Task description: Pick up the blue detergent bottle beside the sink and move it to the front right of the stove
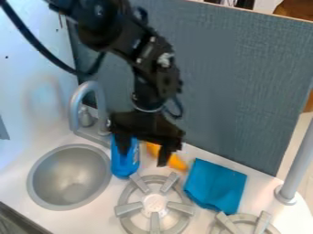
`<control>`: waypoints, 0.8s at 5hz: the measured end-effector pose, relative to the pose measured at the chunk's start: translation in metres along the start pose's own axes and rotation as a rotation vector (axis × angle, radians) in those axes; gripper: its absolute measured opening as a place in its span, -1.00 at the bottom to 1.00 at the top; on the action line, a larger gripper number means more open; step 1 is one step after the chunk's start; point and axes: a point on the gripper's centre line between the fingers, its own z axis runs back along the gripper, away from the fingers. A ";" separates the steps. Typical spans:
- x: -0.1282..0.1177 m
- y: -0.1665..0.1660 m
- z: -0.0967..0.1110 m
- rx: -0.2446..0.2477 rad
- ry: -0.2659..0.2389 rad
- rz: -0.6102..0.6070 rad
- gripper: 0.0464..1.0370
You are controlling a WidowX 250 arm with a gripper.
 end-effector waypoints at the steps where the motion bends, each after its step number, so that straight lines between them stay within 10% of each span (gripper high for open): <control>1: 0.006 0.027 -0.010 0.021 -0.030 -0.005 0.95; 4: 0.020 0.066 -0.030 0.045 0.064 -0.026 0.95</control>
